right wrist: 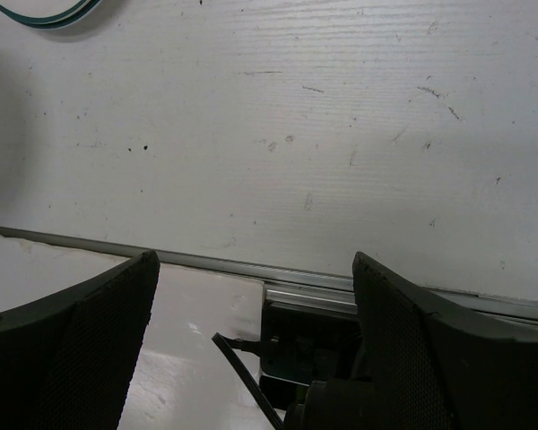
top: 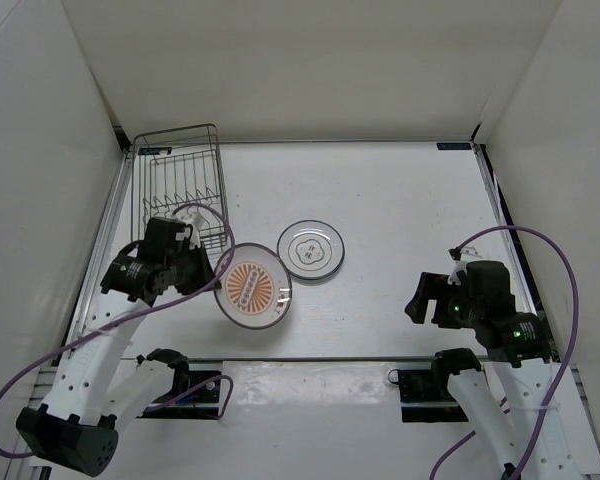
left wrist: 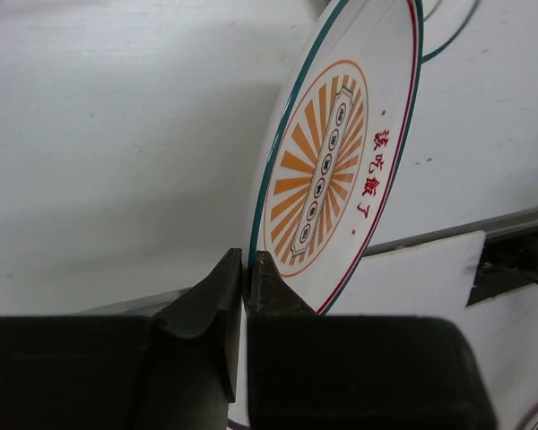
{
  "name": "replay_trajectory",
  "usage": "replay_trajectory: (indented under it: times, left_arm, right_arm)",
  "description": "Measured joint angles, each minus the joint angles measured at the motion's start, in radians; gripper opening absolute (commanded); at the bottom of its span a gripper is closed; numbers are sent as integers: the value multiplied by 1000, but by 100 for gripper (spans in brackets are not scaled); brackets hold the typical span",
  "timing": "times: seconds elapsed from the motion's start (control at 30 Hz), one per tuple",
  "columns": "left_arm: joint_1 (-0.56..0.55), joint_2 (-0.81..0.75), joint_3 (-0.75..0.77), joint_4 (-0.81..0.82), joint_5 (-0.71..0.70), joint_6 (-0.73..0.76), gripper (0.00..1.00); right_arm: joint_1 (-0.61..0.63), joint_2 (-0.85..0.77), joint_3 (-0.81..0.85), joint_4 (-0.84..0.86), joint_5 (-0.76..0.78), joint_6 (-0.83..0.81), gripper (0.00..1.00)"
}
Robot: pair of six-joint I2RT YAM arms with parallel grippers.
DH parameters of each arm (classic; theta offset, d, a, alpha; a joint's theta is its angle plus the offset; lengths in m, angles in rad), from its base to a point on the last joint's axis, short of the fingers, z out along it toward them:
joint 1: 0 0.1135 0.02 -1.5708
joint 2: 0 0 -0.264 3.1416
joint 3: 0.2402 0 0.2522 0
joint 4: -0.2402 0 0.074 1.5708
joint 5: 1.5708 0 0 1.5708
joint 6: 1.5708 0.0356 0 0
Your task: Unload the plates from the dish rack
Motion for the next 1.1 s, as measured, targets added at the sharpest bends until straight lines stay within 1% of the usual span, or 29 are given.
replay_trajectory:
  times: [0.1,0.3,0.47,0.7,0.77,0.87,0.9,0.97,1.1]
  left_arm:
    - [-3,-40,-101,-10,-20,-9,0]
    - [-3,-44,-289,0,-45,-35,0]
    - [-3,-48,-386,97,-21,-79,2]
    - [-4,-30,-477,228,4,-130,19]
    - [-4,-9,-485,256,1,-136,21]
    - [-4,41,-500,297,-8,-138,27]
    - [-4,60,-505,312,-13,-139,27]
    - [-4,94,-514,333,-26,-140,37]
    - [-5,154,-525,340,-68,-139,39]
  right_arm:
    - [0,0,0,1,0,0,90]
    - [0,0,0,1,0,0,90]
    - [0,0,0,1,0,0,90]
    - [0,0,0,1,0,0,90]
    - [0,0,0,1,0,0,90]
    - [0,0,0,1,-3,0,90]
    - [0,0,0,1,-3,0,90]
    - [0,0,0,1,-3,0,90]
    - [0,0,0,1,-3,0,90]
